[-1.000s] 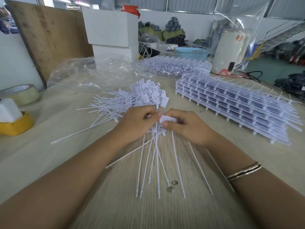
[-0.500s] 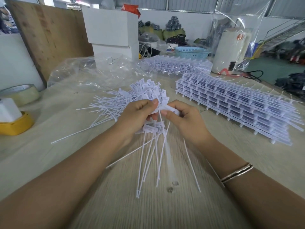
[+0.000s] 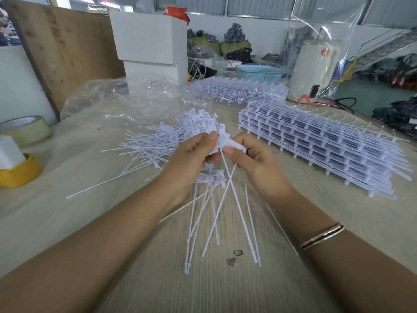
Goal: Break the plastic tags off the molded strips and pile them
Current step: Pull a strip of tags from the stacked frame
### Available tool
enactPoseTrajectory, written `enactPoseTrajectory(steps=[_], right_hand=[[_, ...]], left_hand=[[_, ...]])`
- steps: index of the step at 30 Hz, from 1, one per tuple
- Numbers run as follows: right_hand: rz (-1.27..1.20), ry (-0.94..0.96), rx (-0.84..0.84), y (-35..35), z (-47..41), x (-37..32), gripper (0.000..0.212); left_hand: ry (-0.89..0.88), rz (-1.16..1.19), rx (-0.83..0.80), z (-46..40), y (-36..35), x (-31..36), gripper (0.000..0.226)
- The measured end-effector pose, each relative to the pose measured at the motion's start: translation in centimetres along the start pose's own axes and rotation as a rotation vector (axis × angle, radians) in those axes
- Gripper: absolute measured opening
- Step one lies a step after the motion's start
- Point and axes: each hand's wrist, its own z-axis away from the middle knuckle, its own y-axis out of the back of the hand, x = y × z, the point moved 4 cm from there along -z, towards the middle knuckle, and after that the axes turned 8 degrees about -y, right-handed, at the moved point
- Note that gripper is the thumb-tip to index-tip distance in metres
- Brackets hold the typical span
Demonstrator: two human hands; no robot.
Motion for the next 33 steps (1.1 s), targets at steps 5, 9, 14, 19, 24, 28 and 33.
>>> enactPoseTrajectory(steps=[5, 9, 14, 19, 24, 28, 33], right_hand=[[0.271, -0.125, -0.167, 0.6, 0.2, 1.0, 0.024], [0.184, -0.097, -0.164, 0.4, 0.3, 0.5, 0.025], [0.019, -0.089, -0.053, 0.6, 0.3, 0.1, 0.019], [0.03, -0.095, 0.007, 1.8, 0.3, 0.4, 0.026], [0.059, -0.22, -0.032, 1.5, -0.4, 1.9, 0.024], [0.125, -0.229, -0.105, 1.0, -0.4, 2.3, 0.034], [0.262, -0.132, -0.211, -0.5, 0.4, 1.9, 0.039]], left_hand=[[-0.229, -0.52, -0.115, 0.4, 0.4, 0.7, 0.034], [-0.098, -0.322, -0.131, 0.2, 0.2, 0.2, 0.031], [0.018, 0.056, -0.049, 0.3, -0.3, -0.4, 0.033], [-0.162, -0.277, -0.059, -0.1, 1.1, 0.4, 0.032], [-0.41, -1.07, -0.178, -0.8, 2.2, 0.1, 0.033], [-0.447, -1.156, -0.09, -0.8, 2.7, 1.0, 0.039], [-0.349, -0.916, -0.184, -0.1, 0.7, 1.3, 0.055]])
